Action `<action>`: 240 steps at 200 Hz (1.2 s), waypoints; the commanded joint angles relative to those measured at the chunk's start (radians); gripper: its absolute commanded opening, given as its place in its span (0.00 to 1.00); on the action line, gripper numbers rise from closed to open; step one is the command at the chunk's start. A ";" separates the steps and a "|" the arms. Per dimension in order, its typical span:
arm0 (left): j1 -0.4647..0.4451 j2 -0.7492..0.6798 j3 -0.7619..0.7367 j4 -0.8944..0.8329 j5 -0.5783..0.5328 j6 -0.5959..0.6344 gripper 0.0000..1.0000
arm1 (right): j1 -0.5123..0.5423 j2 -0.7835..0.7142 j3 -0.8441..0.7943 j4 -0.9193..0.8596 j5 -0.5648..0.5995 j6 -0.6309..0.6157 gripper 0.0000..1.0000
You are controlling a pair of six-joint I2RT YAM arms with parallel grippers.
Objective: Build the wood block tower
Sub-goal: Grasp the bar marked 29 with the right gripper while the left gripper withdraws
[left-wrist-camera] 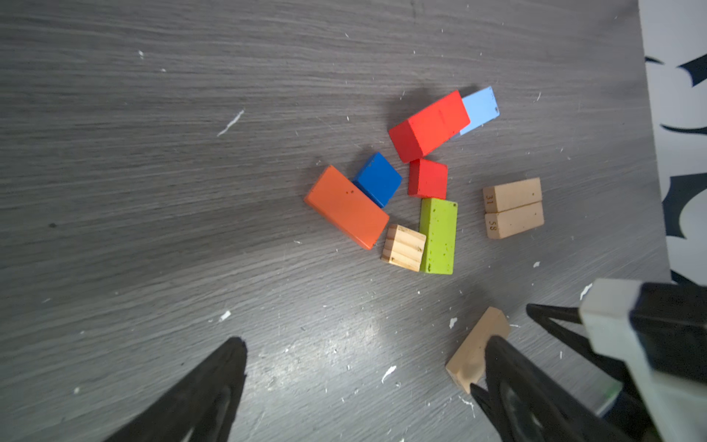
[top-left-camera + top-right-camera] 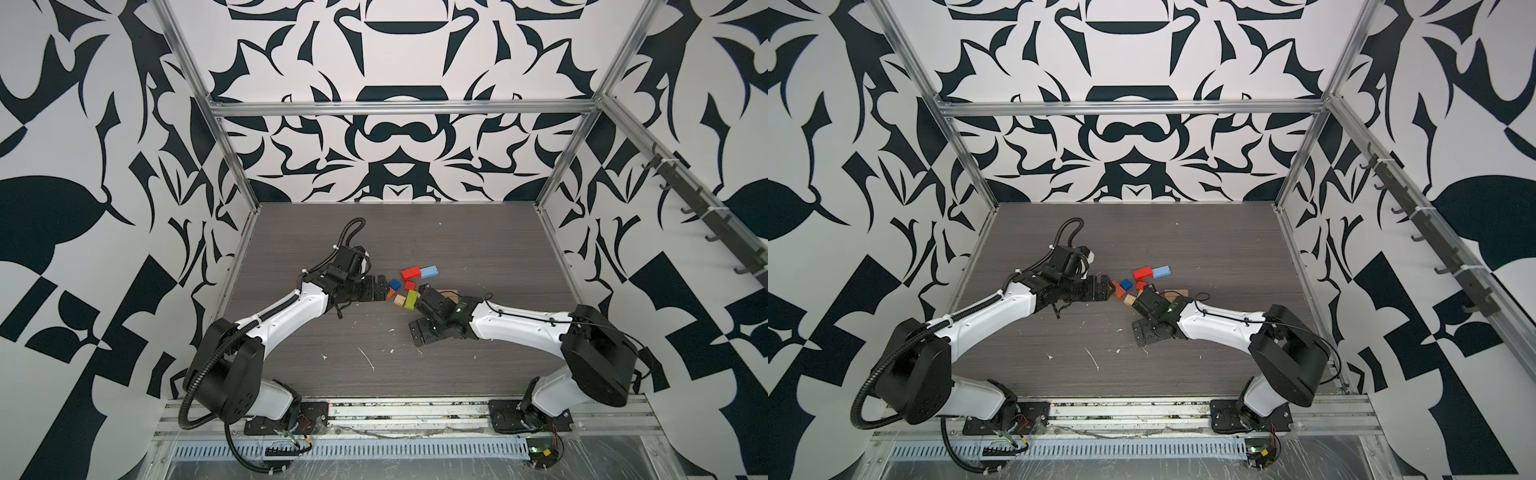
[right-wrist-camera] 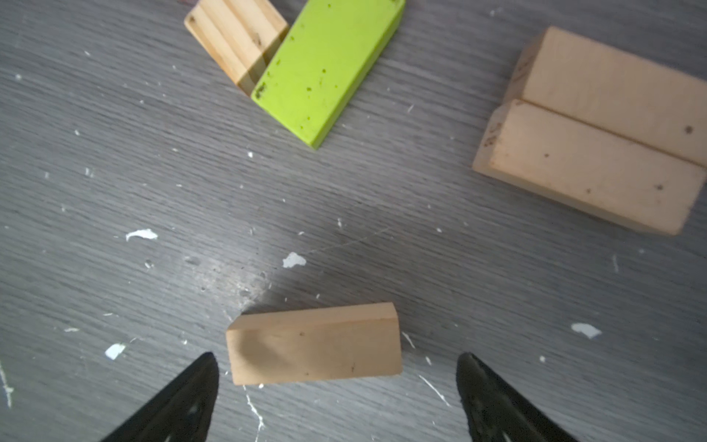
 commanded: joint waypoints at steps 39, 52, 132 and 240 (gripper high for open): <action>0.021 -0.016 -0.015 0.008 0.024 -0.020 0.99 | 0.035 0.069 0.068 0.001 0.024 -0.027 0.99; 0.021 -0.016 -0.016 0.006 0.023 -0.020 0.99 | 0.040 0.087 0.075 -0.003 0.030 -0.029 1.00; 0.023 -0.017 -0.017 -0.001 0.017 -0.023 0.99 | 0.047 0.123 0.084 -0.017 0.058 -0.029 0.95; 0.023 0.026 -0.002 0.010 0.039 -0.032 1.00 | 0.050 0.060 0.036 -0.057 0.171 0.081 0.70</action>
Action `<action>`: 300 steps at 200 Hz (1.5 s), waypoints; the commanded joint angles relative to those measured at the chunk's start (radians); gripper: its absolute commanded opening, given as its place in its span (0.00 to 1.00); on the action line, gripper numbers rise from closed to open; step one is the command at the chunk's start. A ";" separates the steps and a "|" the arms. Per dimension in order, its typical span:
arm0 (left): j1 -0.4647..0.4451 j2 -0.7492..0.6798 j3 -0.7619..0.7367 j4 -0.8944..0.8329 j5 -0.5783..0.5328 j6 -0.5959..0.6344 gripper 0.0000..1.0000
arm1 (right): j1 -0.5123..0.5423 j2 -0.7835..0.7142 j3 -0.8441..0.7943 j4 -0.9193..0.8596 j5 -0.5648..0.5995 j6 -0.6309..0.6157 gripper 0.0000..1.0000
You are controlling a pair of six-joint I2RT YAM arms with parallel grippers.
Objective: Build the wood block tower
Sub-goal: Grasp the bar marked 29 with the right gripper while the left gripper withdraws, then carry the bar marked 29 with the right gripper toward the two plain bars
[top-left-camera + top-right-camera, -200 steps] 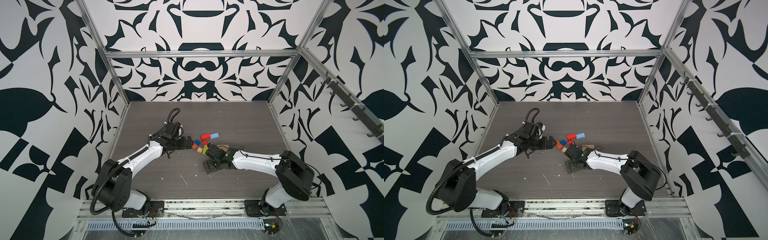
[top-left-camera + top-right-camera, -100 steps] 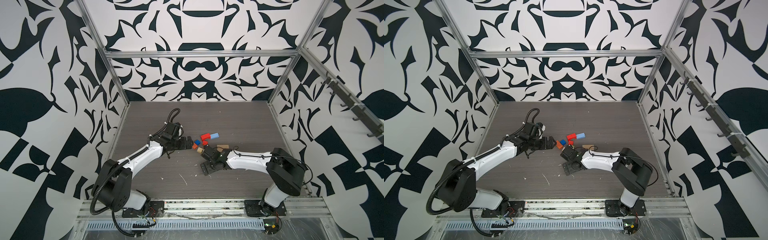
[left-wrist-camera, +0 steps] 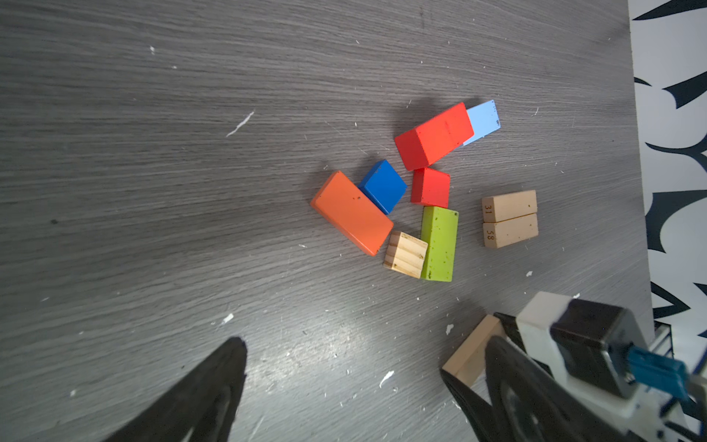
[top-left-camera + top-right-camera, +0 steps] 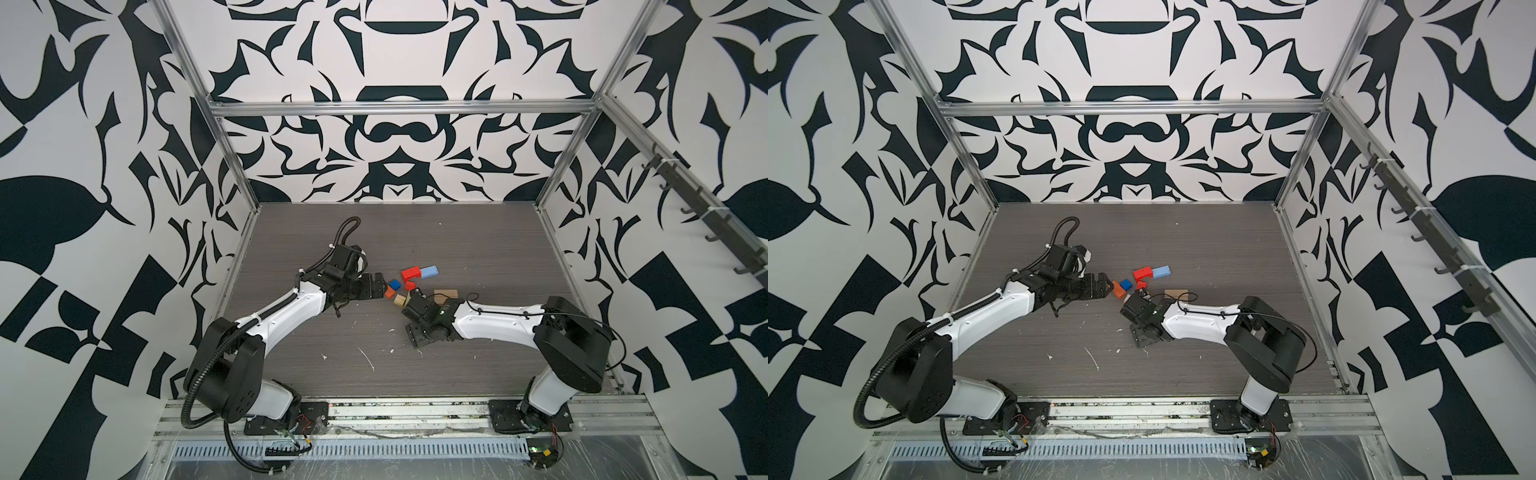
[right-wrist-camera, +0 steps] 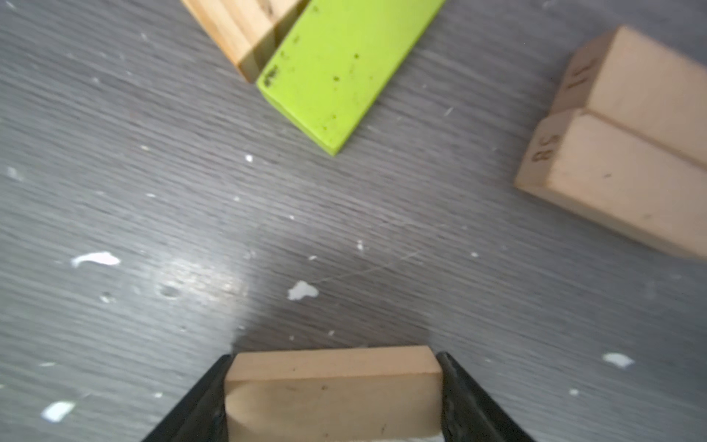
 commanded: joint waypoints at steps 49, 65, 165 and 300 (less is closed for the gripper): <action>0.004 0.019 0.003 0.000 0.020 -0.014 1.00 | -0.017 -0.064 -0.031 -0.070 0.115 0.120 0.67; 0.003 0.018 0.003 0.001 0.020 -0.014 1.00 | -0.028 -0.056 -0.032 -0.081 0.117 0.134 0.67; 0.004 0.040 0.011 0.000 0.035 -0.011 1.00 | -0.035 -0.028 -0.038 -0.086 0.072 0.170 0.89; 0.003 0.052 0.028 -0.001 0.048 -0.011 1.00 | -0.047 -0.044 -0.097 -0.043 0.017 0.206 0.83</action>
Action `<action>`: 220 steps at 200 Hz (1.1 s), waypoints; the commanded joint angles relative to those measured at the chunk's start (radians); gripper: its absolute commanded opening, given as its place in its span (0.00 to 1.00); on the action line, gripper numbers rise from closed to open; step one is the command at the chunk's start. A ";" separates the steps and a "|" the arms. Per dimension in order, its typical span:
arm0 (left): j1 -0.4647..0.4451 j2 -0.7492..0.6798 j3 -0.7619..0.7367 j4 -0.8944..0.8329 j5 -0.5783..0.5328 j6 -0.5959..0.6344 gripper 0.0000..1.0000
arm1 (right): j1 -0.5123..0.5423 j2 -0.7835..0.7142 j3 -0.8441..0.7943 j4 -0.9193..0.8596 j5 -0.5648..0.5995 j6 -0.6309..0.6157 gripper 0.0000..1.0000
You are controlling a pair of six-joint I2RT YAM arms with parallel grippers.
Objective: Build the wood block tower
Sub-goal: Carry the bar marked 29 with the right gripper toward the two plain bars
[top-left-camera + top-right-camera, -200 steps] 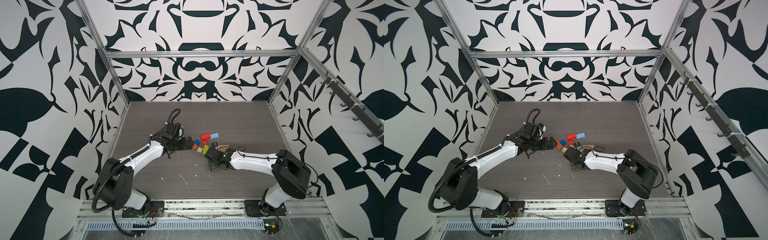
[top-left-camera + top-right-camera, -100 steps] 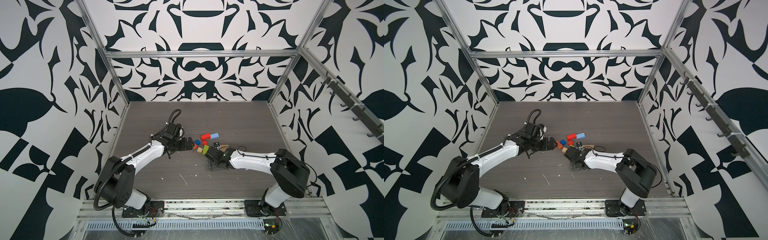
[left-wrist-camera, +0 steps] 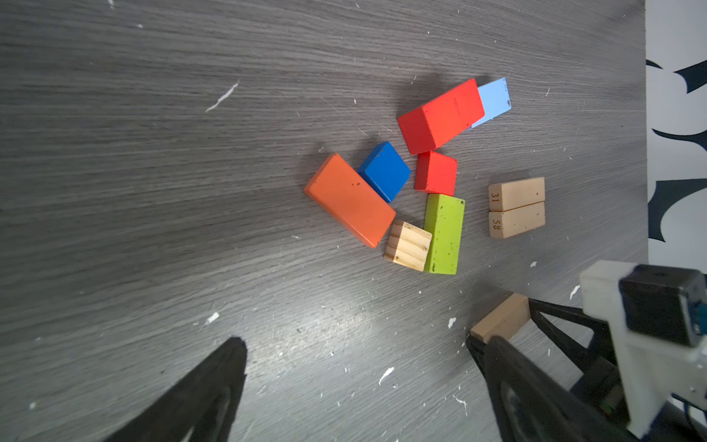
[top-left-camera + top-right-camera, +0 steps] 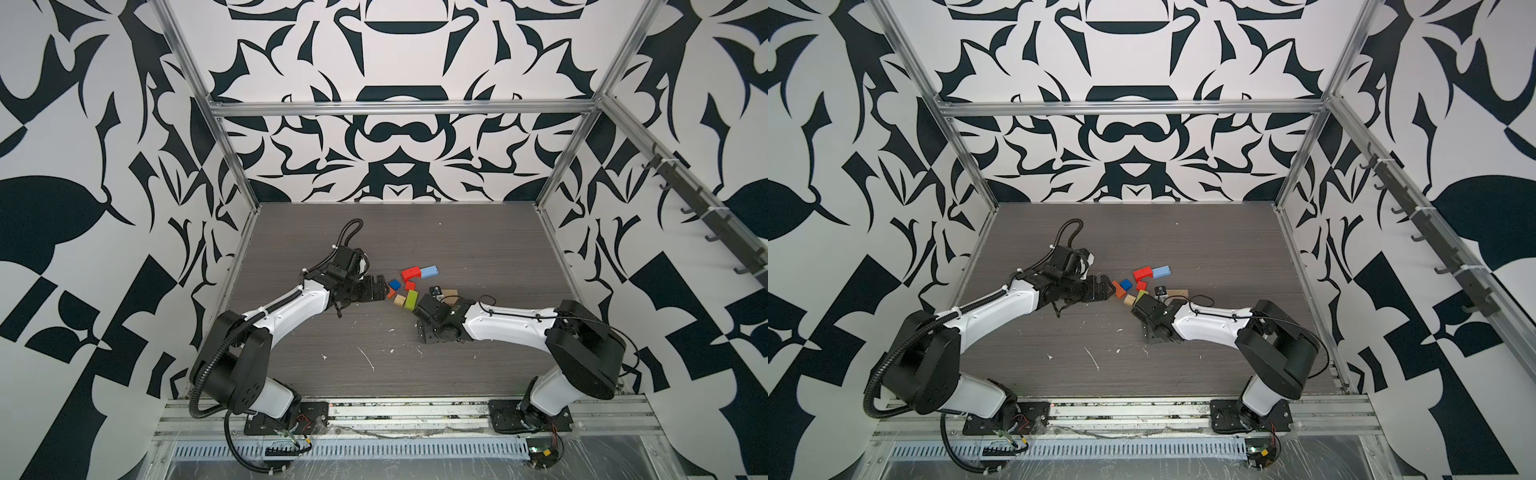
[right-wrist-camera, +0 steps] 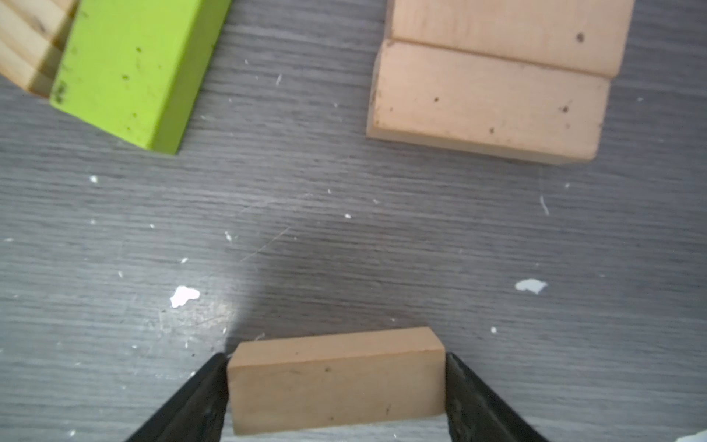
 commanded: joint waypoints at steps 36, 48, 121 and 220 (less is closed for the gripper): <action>0.003 0.007 0.026 -0.011 0.004 0.000 1.00 | -0.016 0.028 -0.031 -0.024 0.000 0.045 0.77; 0.003 0.004 0.027 -0.020 -0.003 0.005 1.00 | -0.025 0.023 -0.031 -0.028 0.007 0.049 0.76; 0.004 -0.011 0.018 -0.027 -0.015 0.013 1.00 | -0.157 -0.017 -0.023 -0.015 -0.010 0.016 0.67; 0.004 -0.018 0.018 -0.034 -0.025 0.020 1.00 | -0.234 0.087 0.054 -0.002 -0.014 -0.043 0.68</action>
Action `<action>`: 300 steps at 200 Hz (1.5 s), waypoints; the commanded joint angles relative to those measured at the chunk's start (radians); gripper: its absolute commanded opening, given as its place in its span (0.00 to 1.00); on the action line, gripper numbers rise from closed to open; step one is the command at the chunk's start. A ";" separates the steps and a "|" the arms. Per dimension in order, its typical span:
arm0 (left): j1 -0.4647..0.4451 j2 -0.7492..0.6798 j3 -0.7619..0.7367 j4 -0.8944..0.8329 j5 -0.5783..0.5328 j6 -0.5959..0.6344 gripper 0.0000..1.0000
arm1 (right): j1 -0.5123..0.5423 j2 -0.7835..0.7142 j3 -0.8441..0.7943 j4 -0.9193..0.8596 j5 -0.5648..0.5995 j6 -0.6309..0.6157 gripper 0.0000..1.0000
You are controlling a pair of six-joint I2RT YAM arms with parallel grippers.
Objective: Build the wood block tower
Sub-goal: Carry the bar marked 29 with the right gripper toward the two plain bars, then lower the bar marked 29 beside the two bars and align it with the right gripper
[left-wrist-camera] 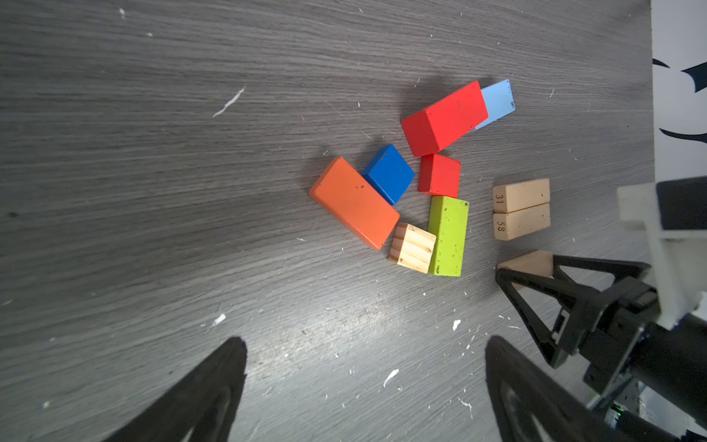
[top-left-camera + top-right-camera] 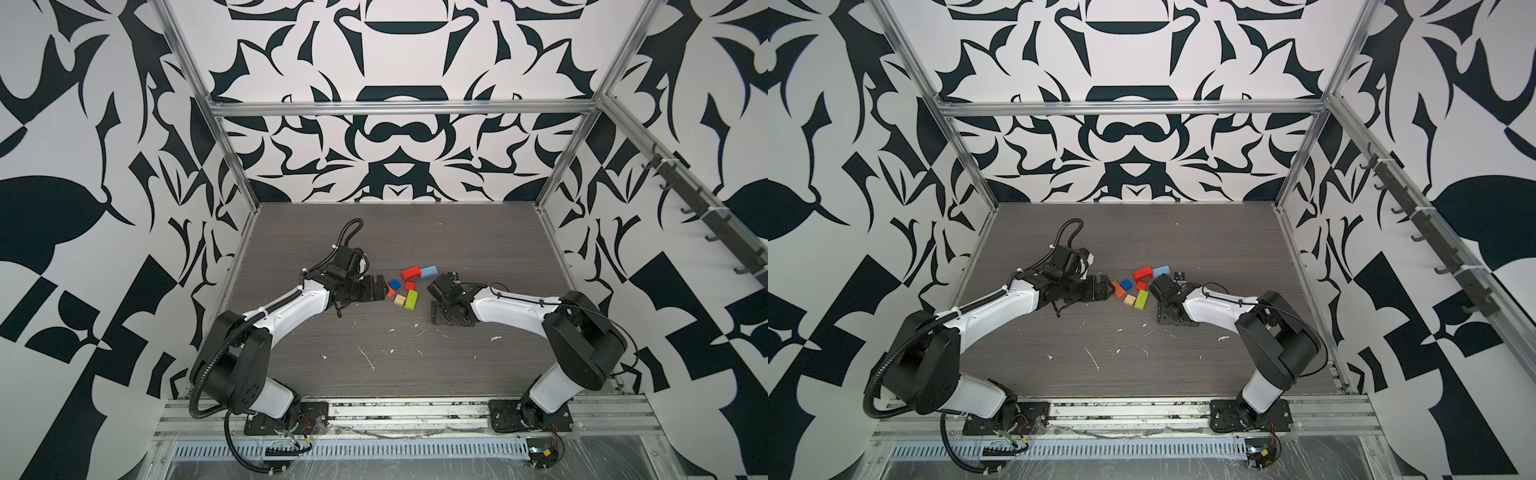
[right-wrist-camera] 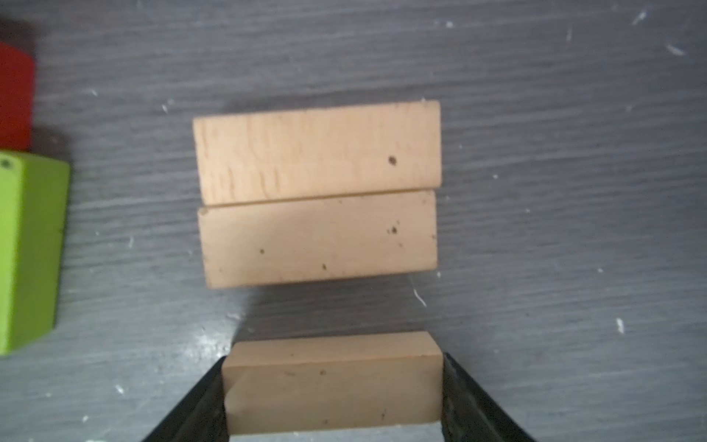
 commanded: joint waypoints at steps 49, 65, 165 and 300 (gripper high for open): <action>0.003 -0.024 0.017 -0.041 -0.014 0.016 1.00 | -0.025 0.074 0.035 -0.012 -0.009 -0.022 0.68; 0.004 -0.025 0.017 -0.043 -0.014 0.018 1.00 | -0.030 0.079 0.039 -0.015 -0.006 -0.029 0.68; 0.003 -0.035 0.017 -0.052 -0.014 0.022 1.00 | -0.040 0.094 0.062 -0.033 0.004 -0.060 0.70; 0.004 -0.033 0.023 -0.054 -0.014 0.022 1.00 | -0.056 0.057 0.016 -0.024 -0.005 -0.082 0.70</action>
